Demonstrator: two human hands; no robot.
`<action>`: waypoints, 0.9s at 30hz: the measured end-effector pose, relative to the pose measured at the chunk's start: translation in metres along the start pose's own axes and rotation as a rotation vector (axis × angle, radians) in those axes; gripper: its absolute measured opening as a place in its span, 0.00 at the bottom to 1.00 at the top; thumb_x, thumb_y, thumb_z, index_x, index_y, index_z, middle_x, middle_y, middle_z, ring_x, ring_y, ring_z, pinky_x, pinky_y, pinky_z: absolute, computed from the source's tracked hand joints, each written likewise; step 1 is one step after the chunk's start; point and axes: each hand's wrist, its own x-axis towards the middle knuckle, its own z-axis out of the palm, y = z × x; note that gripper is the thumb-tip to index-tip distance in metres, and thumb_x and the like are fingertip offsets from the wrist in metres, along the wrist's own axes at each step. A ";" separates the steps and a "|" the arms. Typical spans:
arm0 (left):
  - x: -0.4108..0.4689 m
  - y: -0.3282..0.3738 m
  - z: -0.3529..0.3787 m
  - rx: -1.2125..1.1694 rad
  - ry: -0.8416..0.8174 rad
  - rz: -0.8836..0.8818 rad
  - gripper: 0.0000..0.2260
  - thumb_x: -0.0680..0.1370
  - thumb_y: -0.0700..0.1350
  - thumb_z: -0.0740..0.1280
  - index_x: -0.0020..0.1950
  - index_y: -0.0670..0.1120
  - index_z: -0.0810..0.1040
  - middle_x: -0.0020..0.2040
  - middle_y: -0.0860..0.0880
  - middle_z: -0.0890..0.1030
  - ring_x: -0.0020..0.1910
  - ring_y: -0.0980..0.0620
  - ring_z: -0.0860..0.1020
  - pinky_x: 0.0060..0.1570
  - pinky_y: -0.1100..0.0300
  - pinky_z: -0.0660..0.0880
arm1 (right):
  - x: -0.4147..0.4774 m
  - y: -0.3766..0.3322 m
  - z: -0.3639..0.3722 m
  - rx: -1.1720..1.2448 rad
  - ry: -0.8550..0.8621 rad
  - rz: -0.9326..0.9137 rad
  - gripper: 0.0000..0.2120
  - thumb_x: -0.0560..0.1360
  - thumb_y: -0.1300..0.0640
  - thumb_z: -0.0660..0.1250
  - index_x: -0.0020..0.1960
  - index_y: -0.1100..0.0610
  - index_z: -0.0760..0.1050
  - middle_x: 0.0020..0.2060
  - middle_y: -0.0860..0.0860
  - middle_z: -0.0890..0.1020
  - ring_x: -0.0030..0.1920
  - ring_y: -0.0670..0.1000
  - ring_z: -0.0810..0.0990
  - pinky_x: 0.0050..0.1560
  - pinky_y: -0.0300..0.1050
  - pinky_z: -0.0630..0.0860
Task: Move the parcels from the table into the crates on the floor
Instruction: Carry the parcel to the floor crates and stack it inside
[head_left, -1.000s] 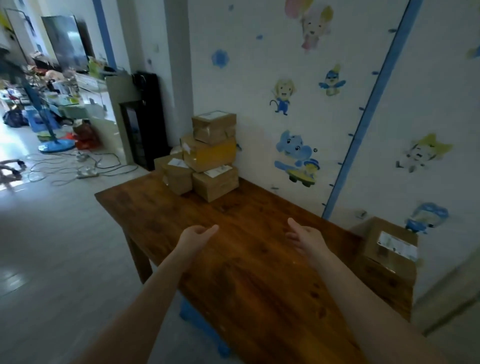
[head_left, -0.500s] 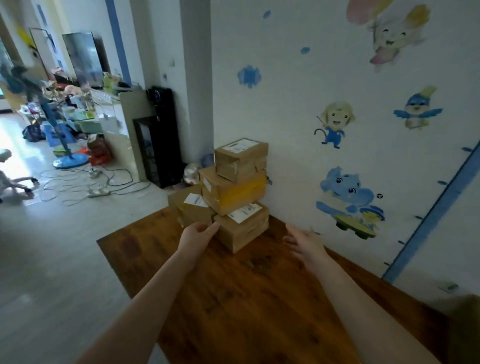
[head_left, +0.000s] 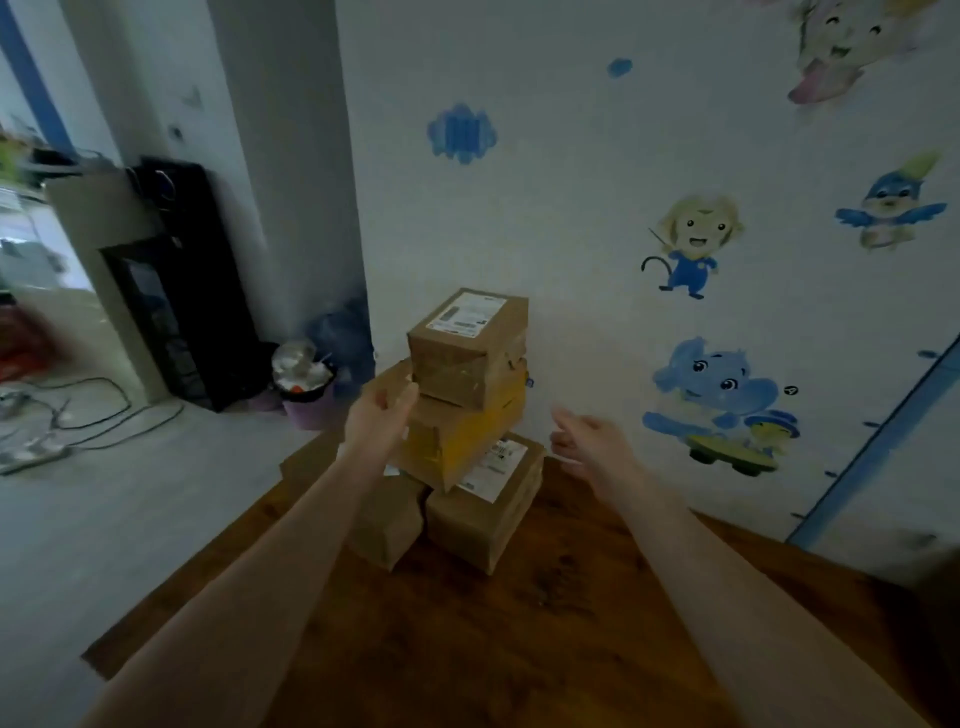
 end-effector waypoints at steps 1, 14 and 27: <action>0.012 0.003 -0.003 -0.011 -0.023 0.009 0.29 0.78 0.56 0.64 0.64 0.31 0.70 0.48 0.35 0.78 0.49 0.40 0.78 0.48 0.49 0.75 | 0.003 -0.004 0.010 0.000 0.022 -0.002 0.20 0.78 0.47 0.64 0.57 0.63 0.73 0.51 0.58 0.79 0.56 0.58 0.77 0.58 0.51 0.73; 0.089 0.027 0.010 -0.015 -0.179 0.017 0.31 0.79 0.57 0.59 0.77 0.42 0.57 0.74 0.43 0.64 0.71 0.42 0.64 0.69 0.47 0.64 | 0.033 -0.046 0.077 0.032 0.120 -0.026 0.22 0.82 0.49 0.54 0.73 0.58 0.62 0.67 0.54 0.70 0.63 0.55 0.71 0.62 0.52 0.70; 0.095 0.025 0.015 -0.043 -0.318 0.043 0.27 0.80 0.60 0.57 0.70 0.42 0.68 0.61 0.45 0.74 0.61 0.46 0.72 0.55 0.57 0.67 | 0.047 -0.050 0.099 0.131 0.055 0.016 0.21 0.81 0.44 0.54 0.66 0.56 0.68 0.61 0.55 0.75 0.58 0.54 0.73 0.52 0.47 0.70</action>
